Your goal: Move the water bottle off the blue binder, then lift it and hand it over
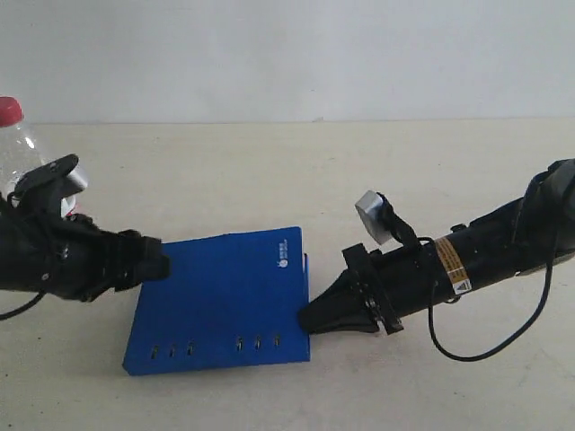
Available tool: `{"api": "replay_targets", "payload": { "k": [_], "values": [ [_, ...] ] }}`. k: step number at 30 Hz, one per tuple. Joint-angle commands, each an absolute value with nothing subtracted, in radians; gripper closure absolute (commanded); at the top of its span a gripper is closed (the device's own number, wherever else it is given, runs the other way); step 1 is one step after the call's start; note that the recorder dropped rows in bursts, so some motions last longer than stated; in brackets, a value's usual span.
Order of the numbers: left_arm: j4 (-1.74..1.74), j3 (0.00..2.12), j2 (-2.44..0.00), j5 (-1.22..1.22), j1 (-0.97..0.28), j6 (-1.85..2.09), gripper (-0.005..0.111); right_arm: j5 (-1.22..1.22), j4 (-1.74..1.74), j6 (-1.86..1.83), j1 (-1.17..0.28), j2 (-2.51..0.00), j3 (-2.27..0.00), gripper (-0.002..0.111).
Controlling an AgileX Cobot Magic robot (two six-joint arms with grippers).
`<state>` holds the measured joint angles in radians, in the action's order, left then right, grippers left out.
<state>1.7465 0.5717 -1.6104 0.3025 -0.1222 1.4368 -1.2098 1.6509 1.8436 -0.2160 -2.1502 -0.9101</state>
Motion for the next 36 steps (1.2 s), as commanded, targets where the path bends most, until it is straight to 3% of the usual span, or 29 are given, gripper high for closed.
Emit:
{"api": "replay_targets", "payload": {
  "k": [1, 5, 9, 13, 22, 25, 30, 36],
  "values": [
    [1.744, 0.455, -1.546, 0.279, -0.121, 1.323, 0.055, -1.221, 1.435, 1.788, -0.197, -2.135, -0.910, 0.108],
    [1.744, 0.408, -1.506, 0.391, -0.121, 1.205, 0.055, -1.221, 1.350, 1.764, -0.143, -2.135, -0.910, 0.108],
    [1.744, 0.408, -1.508, 0.549, -0.121, 1.174, 0.055, -1.221, 1.528, 1.732, -0.103, -2.135, -0.910, 0.108],
    [1.744, 0.408, -1.508, 0.451, -0.121, 1.162, 0.055, -1.221, 1.744, 1.734, -0.103, -2.135, -0.910, 0.108],
    [1.744, 0.416, -1.510, 0.305, -0.121, 1.162, 0.055, -1.030, 1.736, 1.759, -0.103, -2.116, -0.996, 0.108],
    [1.744, 0.431, -1.522, 0.338, -0.121, 1.190, 0.055, -1.113, 1.744, 1.777, -0.103, -2.116, -1.040, 0.097],
    [1.744, 0.491, -1.610, 0.400, -0.121, 1.246, 0.055, -1.117, 1.744, 1.854, -0.127, -2.116, -1.105, 0.056],
    [1.744, 0.570, -1.779, 0.483, -0.121, 1.252, 0.055, -1.012, 1.744, 1.938, -0.195, -2.116, -1.130, 0.052]
  ]
}}
